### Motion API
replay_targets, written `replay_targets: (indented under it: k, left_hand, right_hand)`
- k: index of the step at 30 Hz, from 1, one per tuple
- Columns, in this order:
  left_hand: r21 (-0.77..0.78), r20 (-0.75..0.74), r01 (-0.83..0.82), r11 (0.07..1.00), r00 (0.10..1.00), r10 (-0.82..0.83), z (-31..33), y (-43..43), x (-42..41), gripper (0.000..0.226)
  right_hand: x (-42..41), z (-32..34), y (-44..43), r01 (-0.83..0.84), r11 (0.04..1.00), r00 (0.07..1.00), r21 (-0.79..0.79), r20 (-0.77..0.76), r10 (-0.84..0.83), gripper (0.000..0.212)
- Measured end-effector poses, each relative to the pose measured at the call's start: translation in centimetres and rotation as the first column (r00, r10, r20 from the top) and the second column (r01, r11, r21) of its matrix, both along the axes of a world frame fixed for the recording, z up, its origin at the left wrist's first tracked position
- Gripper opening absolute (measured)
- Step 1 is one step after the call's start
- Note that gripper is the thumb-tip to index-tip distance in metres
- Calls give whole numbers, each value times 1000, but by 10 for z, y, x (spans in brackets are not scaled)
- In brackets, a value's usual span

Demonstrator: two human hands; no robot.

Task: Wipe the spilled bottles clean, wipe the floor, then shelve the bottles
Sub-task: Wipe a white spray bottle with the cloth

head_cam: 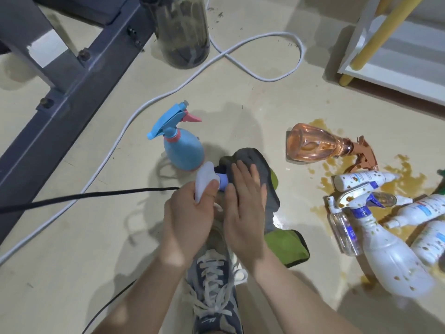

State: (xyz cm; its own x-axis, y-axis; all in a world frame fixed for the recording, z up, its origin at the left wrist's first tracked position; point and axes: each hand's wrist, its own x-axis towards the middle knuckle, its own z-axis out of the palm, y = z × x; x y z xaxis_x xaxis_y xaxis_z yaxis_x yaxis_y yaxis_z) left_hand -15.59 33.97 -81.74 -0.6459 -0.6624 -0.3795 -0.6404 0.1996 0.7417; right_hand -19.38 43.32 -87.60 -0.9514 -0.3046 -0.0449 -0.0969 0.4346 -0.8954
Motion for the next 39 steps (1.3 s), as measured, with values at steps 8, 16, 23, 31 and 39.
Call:
replay_targets:
  k: [8,16,23,31,39]
  left_hand:
    - [247,30,-214,945,976,213,3,21,15,38]
    - [462,66,-413,784,898,434,-2,11,11,42]
    - [278,-7,-334,901,937,349,1,-2,5,28]
    - [137,35,-29,990,999,24,5,9,6,28]
    - [-39,218,144,989,967,-132,-3,6,16,36]
  right_hand:
    - [-75,-50,35,129,992,947,8,295,-126,38]
    - [-2,-31,48,241,967,859,-79,481,-175,55]
    - [-19,41,103,-232,948,949,218,267,170,29]
    - [-42,-5,65,-396,794,890,461,-19,455,66]
    - [-72,-29,56,-238,890,971,388,128,203,52]
